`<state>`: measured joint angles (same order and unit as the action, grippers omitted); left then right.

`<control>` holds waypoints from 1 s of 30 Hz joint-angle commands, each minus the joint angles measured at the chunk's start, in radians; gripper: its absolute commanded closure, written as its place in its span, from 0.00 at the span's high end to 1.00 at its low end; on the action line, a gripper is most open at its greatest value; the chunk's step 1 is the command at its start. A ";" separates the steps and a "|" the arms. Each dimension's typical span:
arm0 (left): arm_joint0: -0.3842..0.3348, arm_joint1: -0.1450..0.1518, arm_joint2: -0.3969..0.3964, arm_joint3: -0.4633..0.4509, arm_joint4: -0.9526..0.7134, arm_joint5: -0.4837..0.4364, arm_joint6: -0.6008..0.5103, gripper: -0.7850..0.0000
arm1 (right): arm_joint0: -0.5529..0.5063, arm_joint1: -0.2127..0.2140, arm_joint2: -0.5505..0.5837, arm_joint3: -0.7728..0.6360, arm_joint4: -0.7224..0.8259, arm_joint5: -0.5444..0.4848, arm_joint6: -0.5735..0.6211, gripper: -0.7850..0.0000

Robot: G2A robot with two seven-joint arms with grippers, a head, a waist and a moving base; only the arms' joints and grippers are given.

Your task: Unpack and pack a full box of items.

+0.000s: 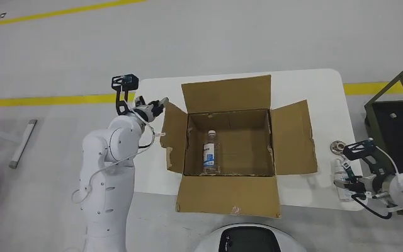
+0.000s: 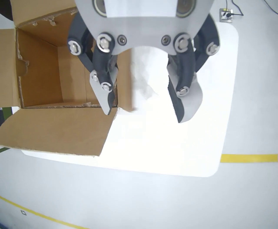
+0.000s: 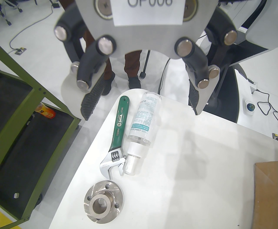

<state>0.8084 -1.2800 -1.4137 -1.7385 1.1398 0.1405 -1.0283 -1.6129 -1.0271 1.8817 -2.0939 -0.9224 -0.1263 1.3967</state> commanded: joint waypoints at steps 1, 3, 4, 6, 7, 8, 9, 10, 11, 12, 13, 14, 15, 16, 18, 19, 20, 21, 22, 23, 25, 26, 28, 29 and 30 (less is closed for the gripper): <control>0.012 0.002 -0.013 -0.021 0.031 0.023 0.021 1.00 | 0.000 0.000 0.000 0.000 0.000 0.000 0.000 1.00; 0.024 0.007 -0.013 -0.035 0.105 0.018 0.035 1.00 | 0.000 0.000 0.000 0.000 0.000 0.000 0.000 1.00; 0.030 0.008 -0.015 -0.039 0.117 0.025 0.039 1.00 | 0.000 0.000 0.000 0.000 0.000 0.000 0.000 1.00; 0.038 0.009 -0.022 -0.046 0.127 0.029 0.039 1.00 | 0.000 0.000 0.000 0.000 0.000 0.000 0.000 1.00; 0.043 0.010 -0.023 -0.048 0.130 0.026 0.038 1.00 | 0.000 0.000 0.000 0.000 0.000 0.000 0.000 1.00; 0.047 0.009 -0.026 -0.051 0.106 0.026 0.039 1.00 | 0.000 0.000 0.000 0.000 0.000 0.000 0.000 1.00; 0.049 0.009 -0.027 -0.052 0.092 0.026 0.038 1.00 | -0.002 -0.001 0.000 0.002 0.011 0.005 -0.028 1.00; 0.049 0.009 -0.027 -0.052 0.092 0.026 0.038 1.00 | -0.006 -0.002 0.003 -0.002 0.021 0.006 -0.049 1.00; 0.049 0.009 -0.027 -0.052 0.092 0.026 0.038 1.00 | -0.012 -0.001 0.006 -0.011 0.024 -0.002 -0.053 1.00; 0.049 0.009 -0.027 -0.052 0.092 0.026 0.038 1.00 | -0.017 0.001 0.010 -0.017 0.022 -0.010 -0.043 1.00; 0.049 0.009 -0.027 -0.052 0.092 0.026 0.038 1.00 | -0.019 0.003 0.016 -0.026 0.016 -0.014 -0.031 1.00; 0.049 0.009 -0.027 -0.052 0.092 0.026 0.038 1.00 | -0.021 0.004 0.021 -0.030 0.016 -0.010 -0.017 1.00; 0.049 0.009 -0.027 -0.052 0.092 0.026 0.038 1.00 | -0.022 0.005 0.025 -0.035 0.015 -0.005 0.008 1.00; 0.049 0.009 -0.027 -0.052 0.092 0.026 0.038 1.00 | -0.022 0.007 0.028 -0.040 0.015 -0.004 0.030 1.00; 0.049 0.009 -0.027 -0.052 0.092 0.026 0.038 1.00 | -0.017 0.011 0.032 -0.044 0.017 0.002 0.077 1.00; 0.049 0.009 -0.027 -0.052 0.092 0.026 0.038 1.00 | -0.014 0.012 0.032 -0.044 0.022 0.004 0.094 1.00; 0.049 0.009 -0.027 -0.052 0.092 0.026 0.038 1.00 | -0.011 0.014 0.031 -0.042 0.025 0.006 0.109 1.00; 0.049 0.009 -0.027 -0.052 0.092 0.026 0.038 1.00 | -0.007 0.015 0.028 -0.036 0.024 0.011 0.116 1.00; 0.049 0.009 -0.027 -0.052 0.092 0.026 0.038 1.00 | -0.004 0.016 0.026 -0.033 0.018 0.019 0.115 1.00; 0.049 0.009 -0.027 -0.052 0.092 0.026 0.038 1.00 | -0.004 0.016 0.026 -0.033 0.018 0.019 0.115 1.00; 0.049 0.009 -0.027 -0.052 0.092 0.026 0.038 1.00 | -0.004 0.016 0.026 -0.033 0.018 0.019 0.115 1.00; 0.049 0.009 -0.027 -0.052 0.092 0.026 0.038 1.00 | -0.004 0.016 0.026 -0.033 0.018 0.019 0.115 1.00; 0.049 0.009 -0.027 -0.052 0.092 0.026 0.038 1.00 | -0.004 0.016 0.026 -0.033 0.018 0.019 0.115 1.00; 0.049 0.009 -0.027 -0.052 0.092 0.026 0.038 1.00 | -0.004 0.016 0.026 -0.033 0.018 0.019 0.115 1.00; 0.049 0.009 -0.027 -0.052 0.092 0.026 0.038 1.00 | -0.004 0.016 0.026 -0.033 0.018 0.019 0.115 1.00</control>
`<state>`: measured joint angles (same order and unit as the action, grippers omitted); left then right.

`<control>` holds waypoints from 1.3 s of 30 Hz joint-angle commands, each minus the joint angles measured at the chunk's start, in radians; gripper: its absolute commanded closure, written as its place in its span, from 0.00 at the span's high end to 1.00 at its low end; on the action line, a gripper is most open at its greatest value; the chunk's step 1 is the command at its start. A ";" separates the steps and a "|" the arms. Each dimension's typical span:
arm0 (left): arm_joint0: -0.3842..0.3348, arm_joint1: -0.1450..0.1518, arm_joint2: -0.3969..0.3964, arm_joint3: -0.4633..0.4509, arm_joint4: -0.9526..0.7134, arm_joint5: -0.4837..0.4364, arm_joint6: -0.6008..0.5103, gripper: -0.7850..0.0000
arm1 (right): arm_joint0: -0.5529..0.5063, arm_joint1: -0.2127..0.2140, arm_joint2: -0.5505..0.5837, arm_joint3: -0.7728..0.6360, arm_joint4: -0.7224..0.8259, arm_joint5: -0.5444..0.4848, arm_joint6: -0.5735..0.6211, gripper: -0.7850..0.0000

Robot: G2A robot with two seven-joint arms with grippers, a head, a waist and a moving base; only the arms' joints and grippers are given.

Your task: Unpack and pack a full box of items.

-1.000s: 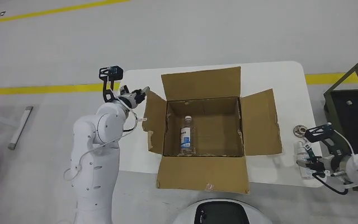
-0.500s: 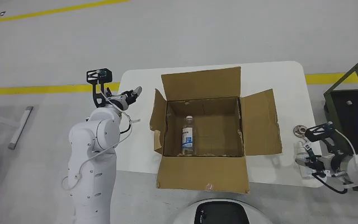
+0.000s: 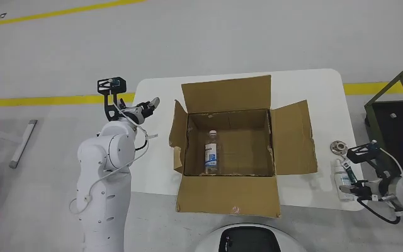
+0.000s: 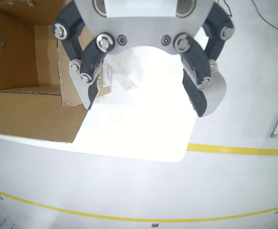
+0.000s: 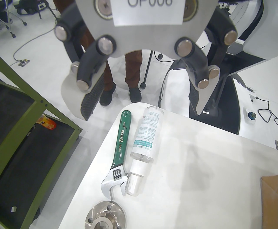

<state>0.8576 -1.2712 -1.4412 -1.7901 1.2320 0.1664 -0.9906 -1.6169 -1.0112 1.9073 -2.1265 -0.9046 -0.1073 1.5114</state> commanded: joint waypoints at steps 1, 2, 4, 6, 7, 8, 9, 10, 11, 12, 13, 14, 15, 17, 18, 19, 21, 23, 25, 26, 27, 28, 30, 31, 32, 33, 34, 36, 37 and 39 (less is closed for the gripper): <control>0.000 0.000 0.000 0.000 0.000 0.000 0.000 1.00 | -0.001 -0.001 0.000 0.001 0.005 0.002 -0.024 1.00; 0.000 0.000 0.000 0.000 0.000 0.000 0.000 1.00 | -0.010 -0.001 -0.003 0.007 0.003 0.000 -0.046 1.00; 0.000 0.000 0.000 0.000 0.000 0.000 0.000 1.00 | -0.023 -0.001 -0.013 0.014 -0.010 0.004 -0.052 1.00; 0.000 0.000 0.000 0.000 0.000 0.000 0.000 1.00 | -0.030 -0.001 -0.030 0.020 -0.010 0.022 -0.058 1.00; 0.000 0.000 0.000 0.000 0.000 0.000 0.000 1.00 | -0.032 -0.001 -0.040 0.022 -0.012 0.027 -0.061 1.00; 0.000 0.000 0.000 0.000 0.000 0.000 0.000 1.00 | -0.033 -0.001 -0.052 0.026 -0.013 0.031 -0.061 1.00; 0.000 0.000 0.000 0.000 0.000 0.000 0.000 1.00 | -0.032 -0.001 -0.064 0.028 -0.012 0.034 -0.064 1.00; 0.000 0.000 0.000 0.000 0.000 0.000 0.000 1.00 | -0.031 -0.001 -0.074 0.030 -0.014 0.038 -0.067 1.00; 0.000 0.000 0.000 0.000 0.000 0.000 0.000 1.00 | -0.029 -0.001 -0.084 0.031 -0.025 0.037 -0.068 1.00; 0.000 0.000 0.000 0.000 0.000 0.000 0.000 1.00 | -0.026 0.000 -0.094 0.033 -0.035 0.041 -0.071 0.92; 0.000 0.000 0.000 0.000 0.000 0.000 0.000 1.00 | -0.022 0.000 -0.103 0.038 -0.040 0.046 -0.075 0.80; 0.000 0.000 0.000 0.000 0.000 0.000 0.000 1.00 | -0.018 0.000 -0.111 0.043 -0.047 0.052 -0.076 0.57; 0.000 0.000 0.000 0.000 0.000 0.000 0.000 1.00 | -0.013 0.001 -0.120 0.047 -0.056 0.056 -0.077 0.49; 0.000 0.000 0.000 0.000 0.000 0.000 0.000 1.00 | -0.002 0.002 -0.139 0.059 -0.073 0.062 -0.075 0.49; 0.000 0.000 0.000 0.000 0.000 0.000 0.000 1.00 | 0.005 0.002 -0.148 0.064 -0.078 0.063 -0.076 0.49; 0.000 0.000 0.000 0.000 0.000 0.000 0.000 1.00 | 0.011 0.002 -0.156 0.072 -0.083 0.064 -0.077 0.50; 0.000 0.000 0.000 0.000 0.000 0.000 0.000 1.00 | 0.025 0.003 -0.169 0.089 -0.095 0.069 -0.079 0.58; 0.000 0.000 0.000 0.000 0.000 0.000 0.000 1.00 | 0.039 0.004 -0.181 0.102 -0.103 0.071 -0.080 0.60; 0.000 0.000 0.000 0.000 0.000 0.000 0.000 1.00 | 0.052 0.004 -0.192 0.114 -0.111 0.073 -0.079 0.80; 0.000 0.000 0.000 0.000 0.000 0.000 0.000 1.00 | 0.058 0.005 -0.195 0.120 -0.115 0.074 -0.078 0.88; 0.000 0.000 0.000 0.000 0.000 0.000 0.000 1.00 | 0.063 0.005 -0.199 0.124 -0.118 0.076 -0.077 0.87; 0.000 0.000 0.000 0.000 0.000 0.000 0.000 1.00 | 0.067 0.005 -0.202 0.128 -0.118 0.077 -0.076 0.88; 0.000 0.000 0.000 0.000 0.000 0.000 0.000 1.00 | 0.072 0.006 -0.207 0.135 -0.121 0.080 -0.074 0.93; 0.000 0.000 0.000 0.000 0.000 0.000 0.000 1.00 | 0.073 0.006 -0.209 0.136 -0.121 0.082 -0.075 0.99; 0.000 0.000 0.000 0.000 0.000 0.000 0.000 1.00 | 0.073 0.007 -0.210 0.136 -0.123 0.085 -0.074 0.98; 0.000 0.000 0.000 0.000 0.000 0.000 0.000 1.00 | 0.073 0.007 -0.211 0.135 -0.124 0.087 -0.073 0.98; 0.000 0.000 0.000 0.000 0.000 0.000 0.000 1.00 | 0.074 0.007 -0.212 0.135 -0.125 0.089 -0.072 1.00; 0.000 0.000 0.000 0.000 0.000 0.000 0.000 1.00 | 0.078 0.008 -0.214 0.134 -0.126 0.092 -0.070 1.00; 0.000 0.000 0.000 0.000 0.000 0.000 0.000 1.00 | 0.080 0.008 -0.216 0.134 -0.129 0.092 -0.070 1.00; 0.000 0.000 0.000 0.000 0.000 0.000 0.000 1.00 | 0.085 0.008 -0.221 0.138 -0.133 0.096 -0.071 1.00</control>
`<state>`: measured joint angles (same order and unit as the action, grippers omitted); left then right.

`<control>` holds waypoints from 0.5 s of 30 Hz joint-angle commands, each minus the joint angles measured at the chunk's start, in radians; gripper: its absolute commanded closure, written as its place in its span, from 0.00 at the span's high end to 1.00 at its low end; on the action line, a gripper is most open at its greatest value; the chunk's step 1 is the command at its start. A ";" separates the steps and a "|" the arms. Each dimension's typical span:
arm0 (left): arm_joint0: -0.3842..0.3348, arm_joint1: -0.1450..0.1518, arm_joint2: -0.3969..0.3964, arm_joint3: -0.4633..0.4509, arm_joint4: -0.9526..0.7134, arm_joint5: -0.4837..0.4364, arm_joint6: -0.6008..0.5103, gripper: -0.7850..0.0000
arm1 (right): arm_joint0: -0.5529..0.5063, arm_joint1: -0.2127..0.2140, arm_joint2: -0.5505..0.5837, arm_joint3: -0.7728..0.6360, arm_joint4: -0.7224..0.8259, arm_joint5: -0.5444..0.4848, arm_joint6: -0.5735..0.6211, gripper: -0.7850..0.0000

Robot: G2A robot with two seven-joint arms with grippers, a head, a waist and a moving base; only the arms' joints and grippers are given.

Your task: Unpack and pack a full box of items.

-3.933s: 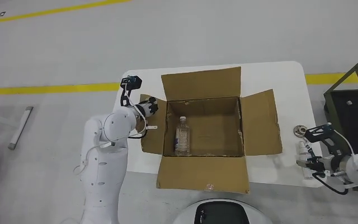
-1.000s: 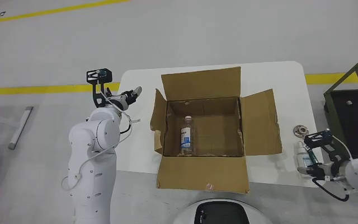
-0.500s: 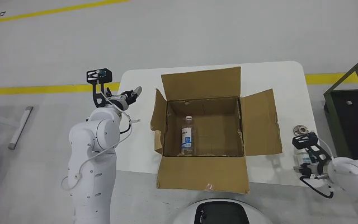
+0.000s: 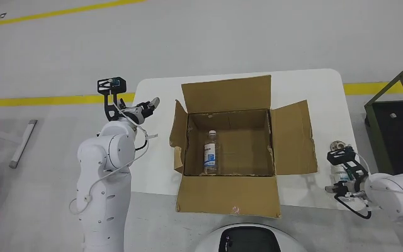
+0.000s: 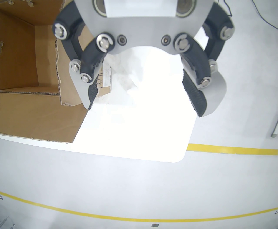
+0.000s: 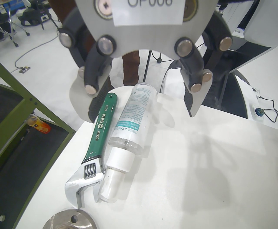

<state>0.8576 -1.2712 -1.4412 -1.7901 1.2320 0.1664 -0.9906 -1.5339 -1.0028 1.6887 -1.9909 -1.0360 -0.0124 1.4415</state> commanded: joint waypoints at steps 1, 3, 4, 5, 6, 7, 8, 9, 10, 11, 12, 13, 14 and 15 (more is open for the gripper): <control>0.000 0.000 0.000 0.000 0.000 0.000 0.000 1.00 | 0.005 0.000 -0.005 0.005 -0.002 0.002 -0.002 1.00; 0.000 0.000 0.000 0.000 0.000 0.000 0.000 1.00 | 0.010 0.000 -0.010 0.015 -0.002 0.005 -0.006 1.00; 0.000 0.000 0.000 0.000 0.000 0.000 0.000 1.00 | 0.013 0.001 -0.012 0.018 -0.003 0.005 -0.007 1.00; 0.000 0.000 0.000 0.000 0.000 0.000 0.000 1.00 | 0.015 0.001 -0.015 0.021 -0.004 0.006 -0.006 1.00; 0.000 0.000 0.000 0.000 0.000 0.000 0.000 1.00 | 0.017 0.001 -0.018 0.023 -0.005 0.007 -0.006 1.00; 0.000 0.000 0.000 0.000 0.000 0.000 0.000 1.00 | 0.019 0.001 -0.021 0.025 -0.006 0.008 -0.005 1.00; 0.000 0.000 0.000 0.000 0.000 0.000 0.000 1.00 | 0.021 0.001 -0.024 0.027 -0.007 0.009 -0.004 1.00; 0.000 0.000 0.000 0.000 0.000 0.000 0.000 1.00 | 0.023 0.001 -0.028 0.029 -0.009 0.008 -0.005 1.00; 0.000 0.000 0.000 0.000 0.000 0.000 0.000 1.00 | 0.025 0.001 -0.031 0.032 -0.011 0.008 -0.005 1.00; 0.000 0.000 0.000 0.000 0.000 0.000 0.000 1.00 | 0.027 0.002 -0.033 0.036 -0.011 0.009 -0.007 1.00; 0.000 0.000 0.000 0.000 0.000 0.000 0.000 1.00 | 0.030 0.002 -0.035 0.039 -0.011 0.010 -0.007 1.00; 0.000 0.000 0.000 0.000 0.000 0.000 0.000 1.00 | 0.033 0.002 -0.037 0.042 -0.011 0.010 -0.007 1.00; 0.000 0.000 0.000 0.000 0.000 0.000 0.000 1.00 | 0.036 0.002 -0.040 0.045 -0.011 0.009 -0.007 1.00; 0.000 0.000 0.000 0.000 0.000 0.000 0.000 1.00 | 0.039 0.002 -0.042 0.047 -0.011 0.008 -0.007 1.00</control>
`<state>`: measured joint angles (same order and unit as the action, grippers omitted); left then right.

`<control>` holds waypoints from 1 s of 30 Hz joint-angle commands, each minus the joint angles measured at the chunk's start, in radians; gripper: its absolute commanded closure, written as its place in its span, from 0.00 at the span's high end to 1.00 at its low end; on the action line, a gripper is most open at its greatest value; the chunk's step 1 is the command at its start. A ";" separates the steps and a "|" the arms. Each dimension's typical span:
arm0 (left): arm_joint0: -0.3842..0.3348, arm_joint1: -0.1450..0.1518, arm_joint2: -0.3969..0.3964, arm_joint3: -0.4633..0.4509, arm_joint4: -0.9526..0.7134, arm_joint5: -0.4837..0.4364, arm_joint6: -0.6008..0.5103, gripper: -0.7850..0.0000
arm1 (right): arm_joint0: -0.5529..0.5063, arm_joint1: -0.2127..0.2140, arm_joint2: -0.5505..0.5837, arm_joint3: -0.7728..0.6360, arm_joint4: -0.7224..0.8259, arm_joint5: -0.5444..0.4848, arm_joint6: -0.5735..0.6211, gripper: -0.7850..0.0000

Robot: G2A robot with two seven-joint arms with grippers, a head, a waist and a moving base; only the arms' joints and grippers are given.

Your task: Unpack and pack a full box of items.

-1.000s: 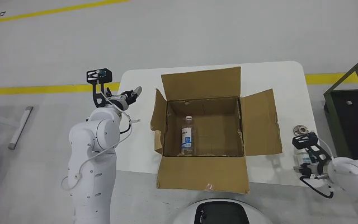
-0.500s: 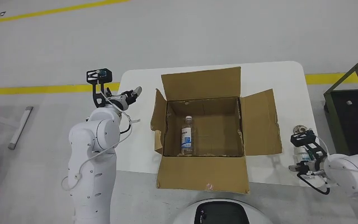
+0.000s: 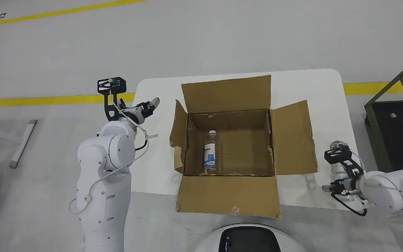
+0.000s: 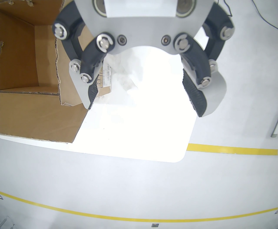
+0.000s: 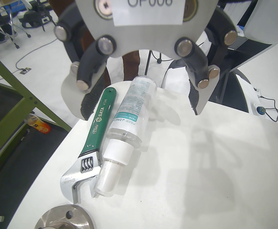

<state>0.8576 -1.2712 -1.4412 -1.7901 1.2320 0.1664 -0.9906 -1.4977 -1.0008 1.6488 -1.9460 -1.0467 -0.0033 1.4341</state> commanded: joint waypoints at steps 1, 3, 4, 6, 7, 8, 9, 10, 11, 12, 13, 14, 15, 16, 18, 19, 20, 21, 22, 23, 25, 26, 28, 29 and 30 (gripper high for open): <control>0.000 0.000 0.000 0.000 0.000 0.000 0.000 1.00 | 0.005 0.000 -0.005 0.005 0.000 0.000 -0.001 0.84; 0.000 0.000 0.000 0.000 0.000 0.000 0.000 1.00 | 0.010 0.000 -0.011 0.011 -0.003 -0.001 -0.002 0.68; 0.000 0.000 0.000 0.000 0.000 0.000 0.000 1.00 | 0.012 0.001 -0.014 0.014 -0.004 -0.002 -0.003 0.69; 0.000 0.000 0.000 0.000 0.000 0.000 0.000 1.00 | 0.017 0.001 -0.019 0.019 -0.007 -0.004 -0.003 0.69; 0.000 0.000 0.000 0.000 0.000 0.000 0.000 1.00 | 0.019 0.001 -0.021 0.020 -0.007 -0.004 -0.003 0.70; 0.000 0.000 0.000 0.000 0.000 0.000 0.000 1.00 | 0.020 0.001 -0.024 0.022 -0.007 -0.004 -0.003 0.69; 0.000 0.000 0.000 0.000 0.000 0.000 0.000 1.00 | 0.022 0.001 -0.026 0.025 -0.006 -0.003 -0.004 0.70; 0.000 0.000 0.000 0.000 0.000 0.000 0.000 1.00 | 0.023 0.001 -0.029 0.027 -0.008 -0.004 -0.003 0.70; 0.000 0.000 0.000 0.000 0.000 0.000 0.000 1.00 | 0.025 0.001 -0.031 0.029 -0.009 -0.003 -0.004 0.70; 0.000 0.000 0.000 0.000 0.000 0.000 0.000 1.00 | 0.026 0.001 -0.034 0.031 -0.009 -0.004 -0.005 0.69; 0.000 0.000 0.000 0.000 0.000 0.000 0.000 1.00 | 0.028 0.002 -0.036 0.033 -0.010 -0.004 -0.005 0.71; 0.000 0.000 0.000 0.000 0.000 0.000 0.000 1.00 | 0.029 0.002 -0.037 0.035 -0.009 -0.003 -0.005 0.70; 0.000 0.000 0.000 0.000 0.000 0.000 0.000 1.00 | 0.030 0.002 -0.039 0.036 -0.008 -0.004 -0.005 0.71; 0.000 0.000 0.000 0.000 0.000 0.000 0.000 1.00 | 0.030 0.002 -0.041 0.037 -0.009 -0.005 -0.004 0.67; 0.000 0.000 0.000 0.000 0.000 0.000 0.000 1.00 | 0.030 0.002 -0.043 0.038 -0.011 -0.005 -0.005 0.58; 0.000 0.000 0.000 0.000 0.000 0.000 0.000 1.00 | 0.031 0.002 -0.044 0.039 -0.010 -0.006 -0.004 0.49; 0.000 0.000 0.000 0.000 0.000 0.000 0.000 1.00 | 0.031 0.003 -0.045 0.040 -0.009 -0.006 -0.004 0.45; 0.000 0.000 0.000 0.000 0.000 0.000 0.000 1.00 | 0.032 0.003 -0.046 0.040 -0.010 -0.006 -0.003 0.44; 0.000 0.000 0.000 0.000 0.000 0.000 0.000 1.00 | 0.033 0.003 -0.048 0.042 -0.011 -0.007 -0.003 0.34; 0.000 0.000 0.000 0.000 0.000 0.000 0.000 1.00 | 0.034 0.003 -0.049 0.043 -0.013 -0.007 -0.004 0.28; 0.000 0.000 0.000 0.000 0.000 0.000 0.000 1.00 | 0.036 0.004 -0.051 0.044 -0.016 -0.007 -0.004 0.14; 0.000 0.000 0.000 0.000 0.000 0.000 0.000 1.00 | 0.037 0.004 -0.053 0.045 -0.016 -0.008 -0.004 0.00; 0.000 0.000 0.000 0.000 0.000 0.000 0.000 1.00 | 0.041 0.004 -0.055 0.047 -0.018 -0.009 -0.002 0.00; 0.000 0.000 0.000 0.000 0.000 0.000 0.000 1.00 | 0.044 0.004 -0.055 0.048 -0.015 -0.008 -0.001 0.00; 0.000 0.000 0.000 0.000 0.000 0.000 0.000 1.00 | 0.048 0.004 -0.051 0.048 -0.006 -0.002 -0.002 0.00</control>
<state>0.8576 -1.2712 -1.4412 -1.7901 1.2320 0.1664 -0.9906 -1.4538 -0.9964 1.5947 -1.8980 -1.0607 -0.0105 1.4324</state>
